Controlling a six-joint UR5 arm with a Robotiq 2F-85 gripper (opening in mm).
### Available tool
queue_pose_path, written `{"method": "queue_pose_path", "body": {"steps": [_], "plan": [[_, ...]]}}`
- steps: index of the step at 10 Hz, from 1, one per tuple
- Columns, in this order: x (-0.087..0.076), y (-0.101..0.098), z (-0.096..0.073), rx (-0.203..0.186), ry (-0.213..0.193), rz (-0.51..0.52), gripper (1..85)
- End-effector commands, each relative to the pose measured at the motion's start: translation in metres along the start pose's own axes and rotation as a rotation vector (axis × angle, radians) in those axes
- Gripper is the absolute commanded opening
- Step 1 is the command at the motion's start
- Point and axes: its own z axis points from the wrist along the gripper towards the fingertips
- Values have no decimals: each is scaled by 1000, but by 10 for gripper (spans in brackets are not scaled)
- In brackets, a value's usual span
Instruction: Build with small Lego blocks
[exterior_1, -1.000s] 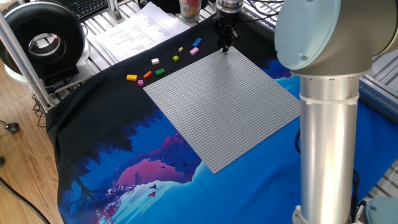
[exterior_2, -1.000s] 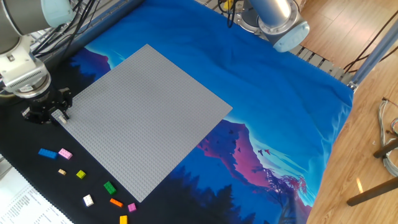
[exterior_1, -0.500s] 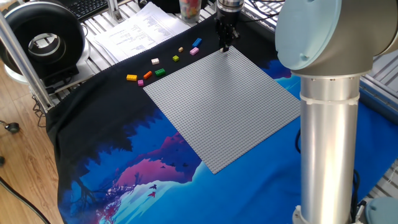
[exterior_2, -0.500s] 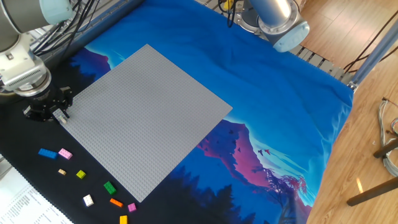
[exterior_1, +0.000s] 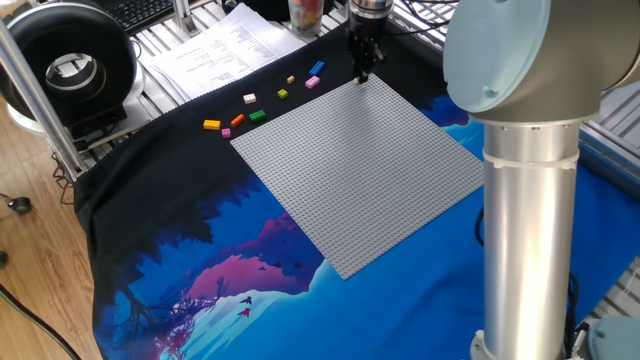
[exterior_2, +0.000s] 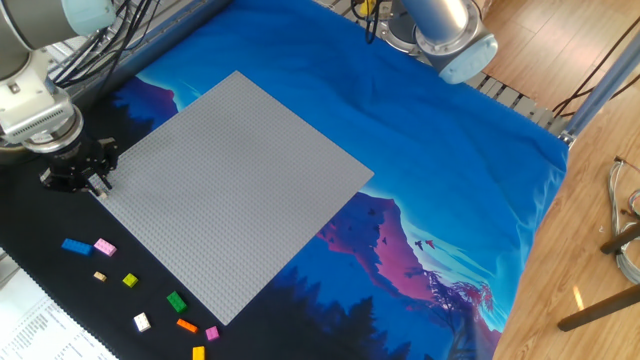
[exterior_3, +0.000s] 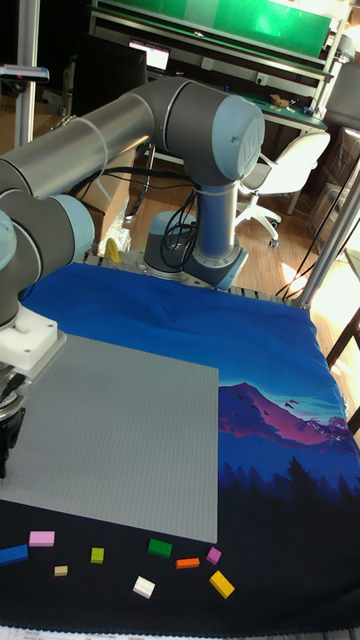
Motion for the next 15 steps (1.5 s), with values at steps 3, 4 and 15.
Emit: {"method": "queue_pose_path", "body": {"steps": [3, 4, 15], "plan": [[2, -5, -4, 24, 3, 26, 70], [1, -8, -4, 36, 0, 26, 70], [10, -9, -3, 39, 31, 13, 30]]}}
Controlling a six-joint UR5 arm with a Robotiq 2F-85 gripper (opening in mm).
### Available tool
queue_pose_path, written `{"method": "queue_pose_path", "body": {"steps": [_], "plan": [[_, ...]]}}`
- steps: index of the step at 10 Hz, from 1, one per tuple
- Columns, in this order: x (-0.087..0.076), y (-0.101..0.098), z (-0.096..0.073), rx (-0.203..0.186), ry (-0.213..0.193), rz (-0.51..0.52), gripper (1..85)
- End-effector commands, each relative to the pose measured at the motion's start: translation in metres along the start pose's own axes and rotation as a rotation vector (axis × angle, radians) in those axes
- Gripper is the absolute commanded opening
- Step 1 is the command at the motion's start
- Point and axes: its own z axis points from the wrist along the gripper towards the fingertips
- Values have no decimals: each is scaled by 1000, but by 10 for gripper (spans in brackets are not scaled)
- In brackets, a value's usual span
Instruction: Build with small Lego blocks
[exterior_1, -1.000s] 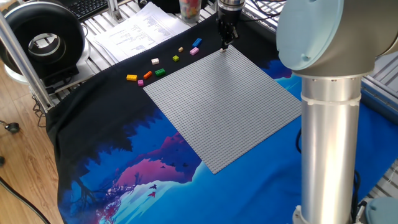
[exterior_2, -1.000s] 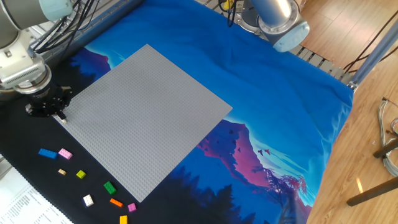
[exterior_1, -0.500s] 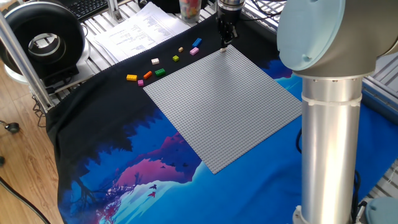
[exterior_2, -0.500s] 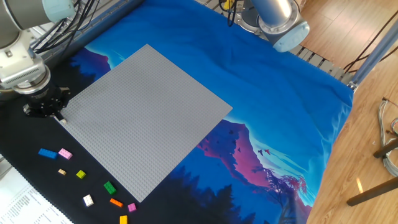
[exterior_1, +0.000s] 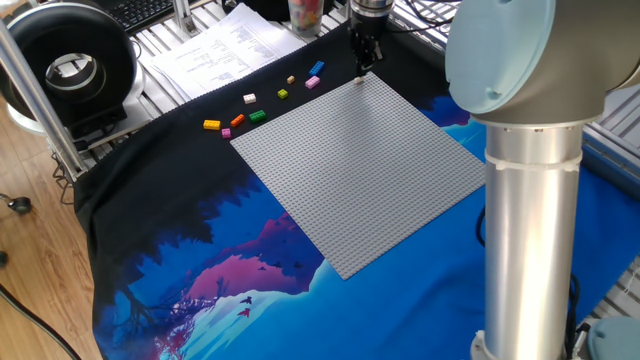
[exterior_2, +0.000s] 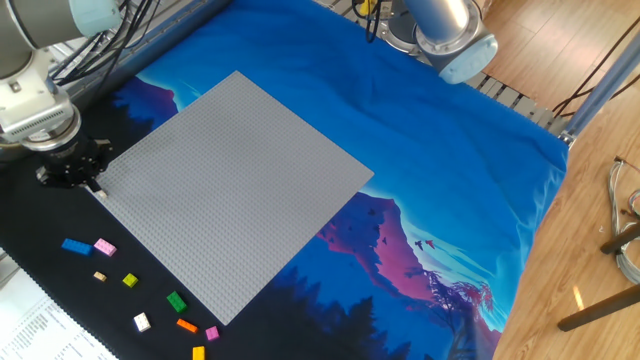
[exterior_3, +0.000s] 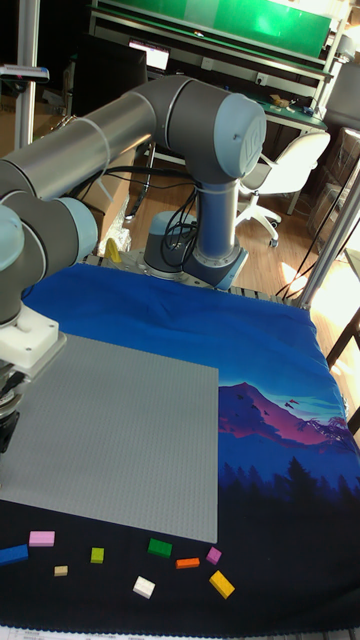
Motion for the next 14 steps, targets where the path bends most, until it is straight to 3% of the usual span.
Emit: {"method": "queue_pose_path", "body": {"steps": [1, 4, 14], "plan": [[0, 1, -1, -5, -4, 5, 30], [-4, 2, -1, -8, -24, 8, 30], [-3, 0, 4, -8, -18, 3, 33]]}}
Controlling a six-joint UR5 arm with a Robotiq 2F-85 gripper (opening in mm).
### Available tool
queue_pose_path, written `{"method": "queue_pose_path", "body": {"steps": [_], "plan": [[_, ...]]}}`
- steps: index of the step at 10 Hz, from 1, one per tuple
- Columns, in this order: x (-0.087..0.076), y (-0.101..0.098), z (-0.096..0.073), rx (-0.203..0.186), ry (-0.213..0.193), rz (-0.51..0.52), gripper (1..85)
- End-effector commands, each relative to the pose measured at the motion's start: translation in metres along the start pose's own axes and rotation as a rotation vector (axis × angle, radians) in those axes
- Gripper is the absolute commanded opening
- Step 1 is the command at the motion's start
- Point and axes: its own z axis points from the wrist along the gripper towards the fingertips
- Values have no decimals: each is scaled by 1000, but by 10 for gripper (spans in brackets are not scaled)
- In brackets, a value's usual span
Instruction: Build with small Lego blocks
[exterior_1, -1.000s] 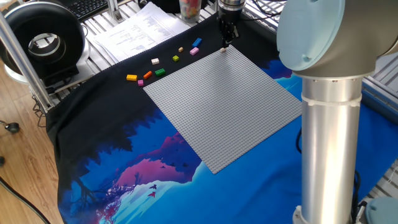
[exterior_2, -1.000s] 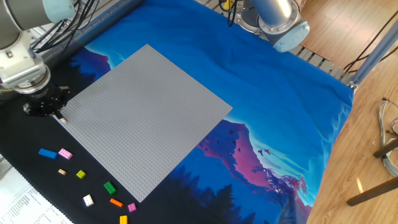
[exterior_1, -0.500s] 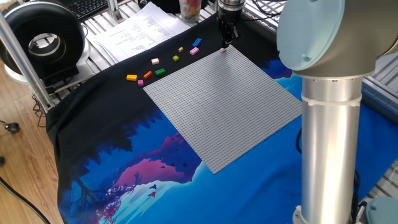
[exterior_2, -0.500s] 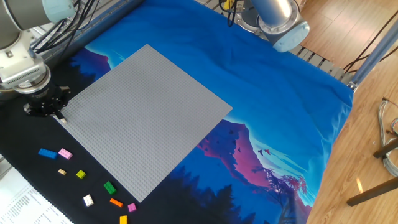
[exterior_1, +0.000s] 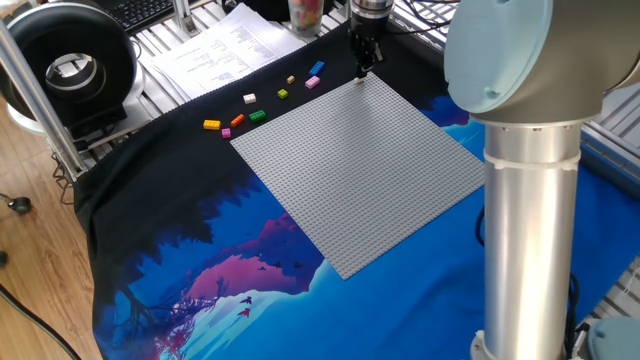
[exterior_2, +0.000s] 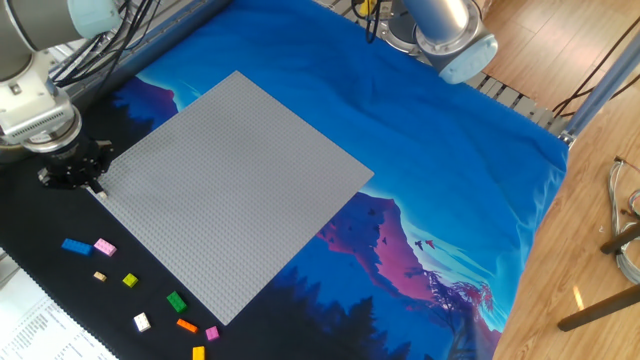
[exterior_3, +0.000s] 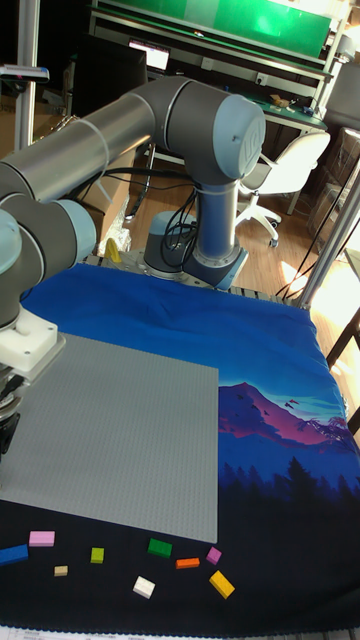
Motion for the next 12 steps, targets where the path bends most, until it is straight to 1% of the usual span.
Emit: {"method": "queue_pose_path", "body": {"steps": [1, 5, 9, 12], "plan": [[0, -1, 0, 2, -6, 5, 33], [3, -3, -1, 12, 7, 5, 33], [5, -9, 0, 34, 23, 1, 33], [0, -9, 5, 33, 10, 7, 33]]}}
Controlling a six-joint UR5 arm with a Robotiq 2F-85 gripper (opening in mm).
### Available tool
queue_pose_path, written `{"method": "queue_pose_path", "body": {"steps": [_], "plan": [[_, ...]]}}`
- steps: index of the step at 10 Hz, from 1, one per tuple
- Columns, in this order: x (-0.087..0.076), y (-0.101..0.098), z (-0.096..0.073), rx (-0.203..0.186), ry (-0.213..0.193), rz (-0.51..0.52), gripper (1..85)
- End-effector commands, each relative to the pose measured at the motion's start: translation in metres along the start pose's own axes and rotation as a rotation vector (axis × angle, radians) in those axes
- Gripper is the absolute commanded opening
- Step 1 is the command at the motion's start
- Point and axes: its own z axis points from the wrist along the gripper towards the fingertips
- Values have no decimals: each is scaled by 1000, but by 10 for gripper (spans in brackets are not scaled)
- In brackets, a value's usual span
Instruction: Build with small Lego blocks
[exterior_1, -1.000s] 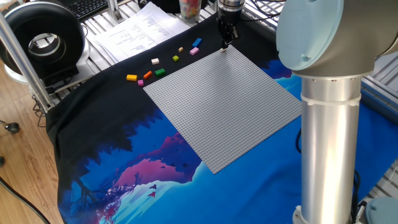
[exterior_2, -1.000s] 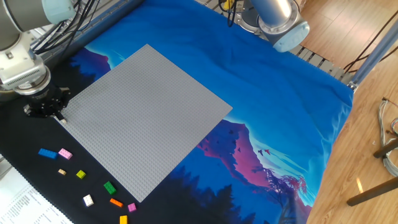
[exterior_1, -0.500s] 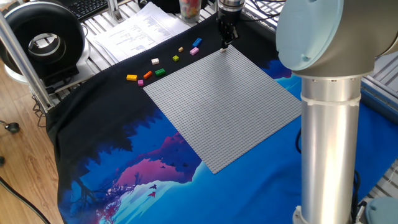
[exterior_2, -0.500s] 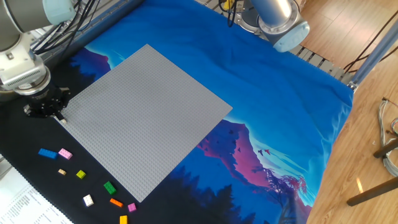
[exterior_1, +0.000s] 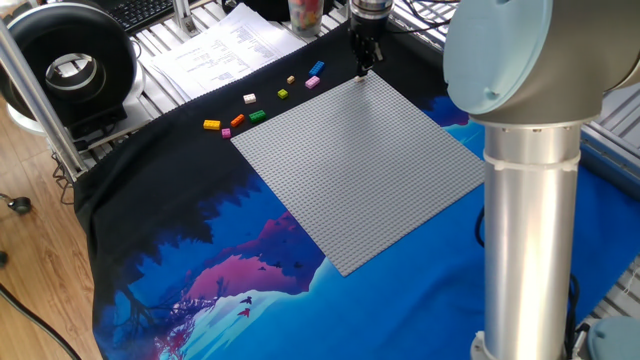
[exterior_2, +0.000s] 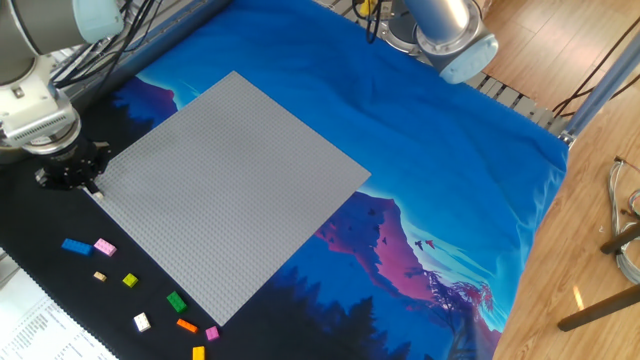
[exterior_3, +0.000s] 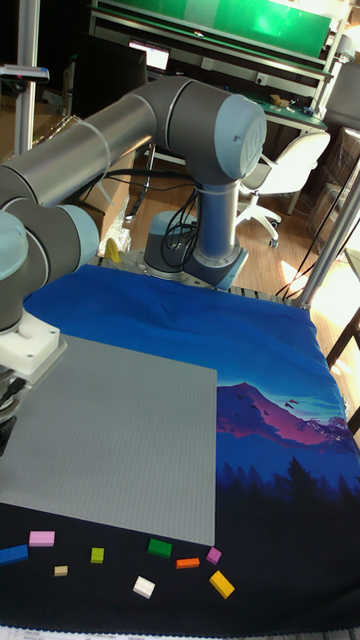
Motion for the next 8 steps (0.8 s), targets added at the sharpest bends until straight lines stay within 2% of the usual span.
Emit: {"method": "queue_pose_path", "body": {"steps": [1, 3, 4, 5, 6, 7, 8], "plan": [[-3, -2, 2, 6, -13, 9, 33], [4, 1, -8, -2, 5, 12, 33], [8, 0, -15, -1, 13, 5, 90], [9, -3, -20, -4, 9, -13, 280], [2, -1, -20, -18, -27, -17, 507], [1, 1, -22, -31, -44, -9, 587], [-1, 3, -27, -46, -68, 10, 593]]}}
